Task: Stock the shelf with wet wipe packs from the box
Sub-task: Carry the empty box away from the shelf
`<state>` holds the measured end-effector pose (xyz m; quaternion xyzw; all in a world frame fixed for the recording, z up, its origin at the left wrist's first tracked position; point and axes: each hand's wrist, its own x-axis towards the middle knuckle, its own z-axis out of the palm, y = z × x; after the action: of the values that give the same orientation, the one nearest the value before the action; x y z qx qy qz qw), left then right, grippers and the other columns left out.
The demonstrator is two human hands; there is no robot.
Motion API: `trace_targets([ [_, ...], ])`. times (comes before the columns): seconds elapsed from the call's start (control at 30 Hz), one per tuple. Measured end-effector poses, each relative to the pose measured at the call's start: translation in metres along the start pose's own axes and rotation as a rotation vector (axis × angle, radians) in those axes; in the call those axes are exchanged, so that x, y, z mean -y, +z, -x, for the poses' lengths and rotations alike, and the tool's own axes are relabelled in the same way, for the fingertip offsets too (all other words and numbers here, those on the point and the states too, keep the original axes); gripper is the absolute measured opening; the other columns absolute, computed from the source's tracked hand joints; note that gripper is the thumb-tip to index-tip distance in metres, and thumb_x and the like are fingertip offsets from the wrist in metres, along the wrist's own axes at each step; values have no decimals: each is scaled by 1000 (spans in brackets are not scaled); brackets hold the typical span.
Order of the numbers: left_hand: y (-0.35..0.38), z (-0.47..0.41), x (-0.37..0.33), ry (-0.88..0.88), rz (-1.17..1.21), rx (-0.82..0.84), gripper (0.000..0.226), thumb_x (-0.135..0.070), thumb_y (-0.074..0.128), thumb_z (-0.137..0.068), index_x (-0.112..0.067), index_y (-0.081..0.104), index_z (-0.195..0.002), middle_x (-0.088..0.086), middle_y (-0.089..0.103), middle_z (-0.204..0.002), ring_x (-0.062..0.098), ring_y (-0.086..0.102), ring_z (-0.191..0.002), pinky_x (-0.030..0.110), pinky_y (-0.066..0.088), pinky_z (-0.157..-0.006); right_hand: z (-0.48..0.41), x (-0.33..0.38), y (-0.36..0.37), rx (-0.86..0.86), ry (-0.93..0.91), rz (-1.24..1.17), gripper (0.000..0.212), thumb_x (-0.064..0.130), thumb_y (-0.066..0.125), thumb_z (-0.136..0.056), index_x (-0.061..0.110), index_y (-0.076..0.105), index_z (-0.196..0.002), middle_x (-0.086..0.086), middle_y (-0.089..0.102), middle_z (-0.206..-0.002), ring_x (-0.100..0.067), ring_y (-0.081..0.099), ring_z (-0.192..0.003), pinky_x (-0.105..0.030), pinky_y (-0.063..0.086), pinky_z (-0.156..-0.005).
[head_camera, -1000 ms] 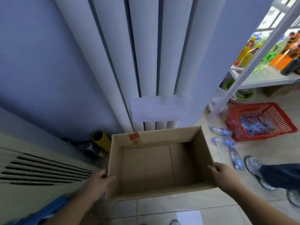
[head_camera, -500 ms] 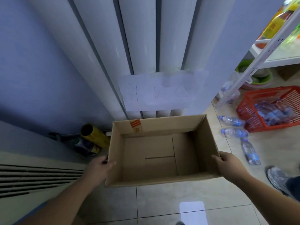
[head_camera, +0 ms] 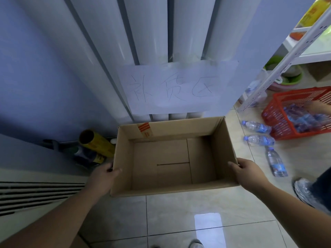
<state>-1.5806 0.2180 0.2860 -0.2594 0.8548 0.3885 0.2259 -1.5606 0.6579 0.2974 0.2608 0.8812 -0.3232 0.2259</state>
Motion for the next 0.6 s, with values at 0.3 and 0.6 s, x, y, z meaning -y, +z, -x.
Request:
trace_targets([
  [0.3, 0, -7, 3, -8, -60, -20, 26, -35, 65, -95, -21, 70, -116, 3, 73, -102, 23, 67, -88, 34, 51, -71, 4, 0, 4, -6, 22, -74, 28, 41, 57, -99, 20, 75, -101, -6, 74, -86, -25, 68, -78, -41, 56, -74],
  [0.6, -13, 19, -3, 37, -42, -6, 18, -34, 62, -96, -21, 74, -93, 3, 75, -90, 22, 69, -83, 39, 56, -77, 25, -14, -12, -58, 13, -125, 44, 49, 59, -96, 20, 68, -127, -3, 76, -100, -17, 68, -77, -35, 53, -71],
])
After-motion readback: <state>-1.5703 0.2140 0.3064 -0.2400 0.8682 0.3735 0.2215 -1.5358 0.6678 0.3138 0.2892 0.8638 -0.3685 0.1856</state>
